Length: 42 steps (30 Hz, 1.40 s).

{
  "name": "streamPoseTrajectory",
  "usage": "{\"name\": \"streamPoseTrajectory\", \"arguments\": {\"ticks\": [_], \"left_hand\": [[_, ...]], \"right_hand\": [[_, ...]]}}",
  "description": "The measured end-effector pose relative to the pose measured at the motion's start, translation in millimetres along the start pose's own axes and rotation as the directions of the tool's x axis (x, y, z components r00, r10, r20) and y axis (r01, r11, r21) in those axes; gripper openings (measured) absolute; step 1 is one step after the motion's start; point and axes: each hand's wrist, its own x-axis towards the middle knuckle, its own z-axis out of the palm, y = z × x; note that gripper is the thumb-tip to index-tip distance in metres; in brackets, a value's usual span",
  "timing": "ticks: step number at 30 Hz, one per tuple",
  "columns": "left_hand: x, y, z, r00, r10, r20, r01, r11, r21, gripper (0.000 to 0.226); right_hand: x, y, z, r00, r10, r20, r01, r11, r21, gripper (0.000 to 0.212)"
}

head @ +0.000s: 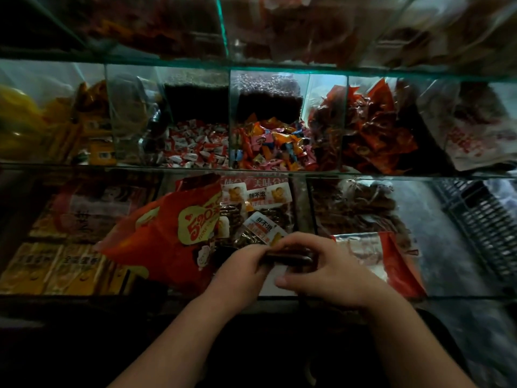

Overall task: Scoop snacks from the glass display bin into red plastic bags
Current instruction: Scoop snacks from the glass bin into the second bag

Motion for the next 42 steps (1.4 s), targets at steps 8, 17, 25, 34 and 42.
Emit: {"name": "streamPoseTrajectory", "arguments": {"ticks": [8,17,25,34,42], "left_hand": [[-15.4,14.6,-32.0,0.989,0.075,-0.124,-0.074,0.997,0.015,0.041],[-56.6,-25.5,-132.2,0.611,-0.07,-0.788,0.489,0.817,0.306,0.025],[-47.7,-24.7,-124.3,0.755,-0.237,-0.612,0.359,0.93,0.082,0.052],[-22.6,-49.3,-168.4,0.656,-0.395,-0.643,0.549,0.834,0.048,0.072],[-0.8,-32.6,-171.3,0.785,-0.367,-0.498,0.526,0.82,0.226,0.025]], "right_hand": [[25.6,15.5,21.1,0.909,-0.182,-0.376,0.05,0.941,-0.335,0.029],[91.5,-55.7,57.6,0.665,-0.574,-0.478,0.349,0.805,-0.48,0.032],[166.7,-45.7,102.4,0.956,-0.124,-0.264,0.123,0.992,-0.022,0.023],[178.1,-50.6,130.0,0.958,0.085,-0.275,-0.153,0.96,-0.235,0.047],[155.1,-40.7,99.2,0.907,0.166,-0.386,-0.185,0.983,-0.013,0.016]]}}
